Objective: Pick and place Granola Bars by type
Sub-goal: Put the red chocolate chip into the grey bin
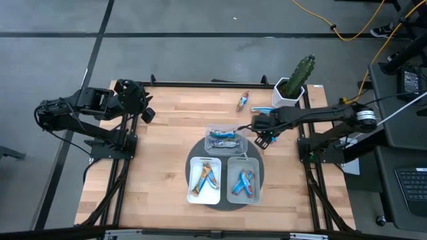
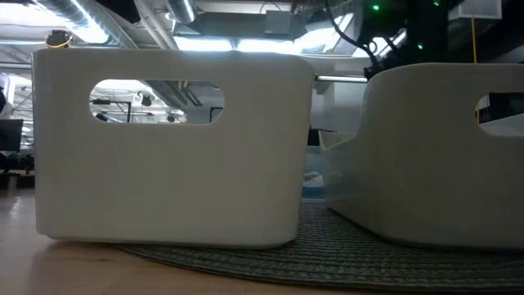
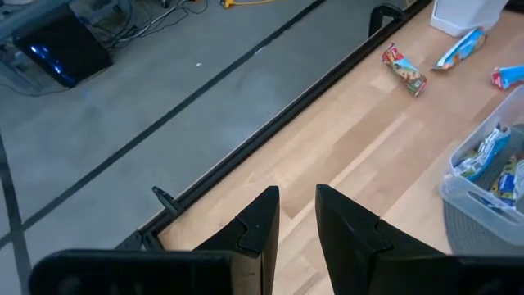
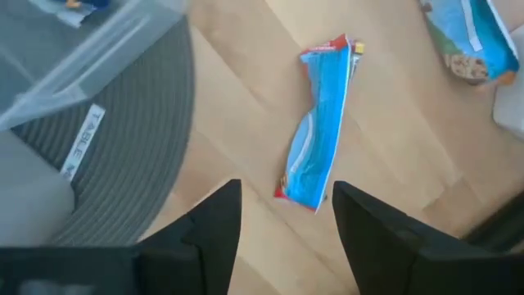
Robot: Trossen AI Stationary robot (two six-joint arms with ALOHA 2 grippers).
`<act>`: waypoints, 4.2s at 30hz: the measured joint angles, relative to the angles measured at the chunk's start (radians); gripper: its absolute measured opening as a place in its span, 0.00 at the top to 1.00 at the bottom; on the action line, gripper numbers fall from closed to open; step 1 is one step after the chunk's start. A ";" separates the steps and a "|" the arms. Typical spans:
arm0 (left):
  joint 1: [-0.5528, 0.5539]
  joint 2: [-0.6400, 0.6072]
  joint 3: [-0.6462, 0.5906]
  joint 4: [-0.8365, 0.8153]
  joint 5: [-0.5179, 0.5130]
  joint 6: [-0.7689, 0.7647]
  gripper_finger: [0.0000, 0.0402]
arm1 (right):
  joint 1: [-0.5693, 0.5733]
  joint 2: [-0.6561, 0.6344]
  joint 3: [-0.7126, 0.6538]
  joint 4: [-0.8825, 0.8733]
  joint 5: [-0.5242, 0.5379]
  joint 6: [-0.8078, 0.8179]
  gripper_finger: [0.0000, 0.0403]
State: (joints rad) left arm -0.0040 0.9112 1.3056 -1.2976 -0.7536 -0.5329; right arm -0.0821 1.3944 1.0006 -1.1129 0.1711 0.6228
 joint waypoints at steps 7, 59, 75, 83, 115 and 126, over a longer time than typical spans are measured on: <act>0.000 0.000 0.000 0.000 -0.008 -0.057 0.81 | -0.057 -0.053 -0.164 0.180 0.015 -0.041 0.48; 0.000 0.001 0.000 0.000 -0.075 -0.158 0.81 | -0.271 -0.053 -0.287 0.359 -0.174 -0.241 0.89; 0.000 0.001 0.000 0.000 -0.065 -0.116 0.81 | -0.187 -0.197 -0.144 0.225 -0.165 -0.236 0.91; 0.000 0.001 0.000 0.000 -0.066 -0.092 0.81 | -0.137 -0.377 -0.137 0.231 -0.166 -0.209 0.96; 0.000 0.001 0.000 0.000 -0.059 -0.091 0.81 | 0.115 -0.639 -0.137 0.715 -0.326 -0.317 0.96; 0.000 0.001 0.000 0.000 -0.052 -0.081 0.81 | 0.264 -0.343 0.107 0.644 -0.323 -0.400 0.95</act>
State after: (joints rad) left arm -0.0040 0.9123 1.3060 -1.2980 -0.8055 -0.6144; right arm 0.1819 1.0515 1.1074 -0.4686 -0.1515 0.2229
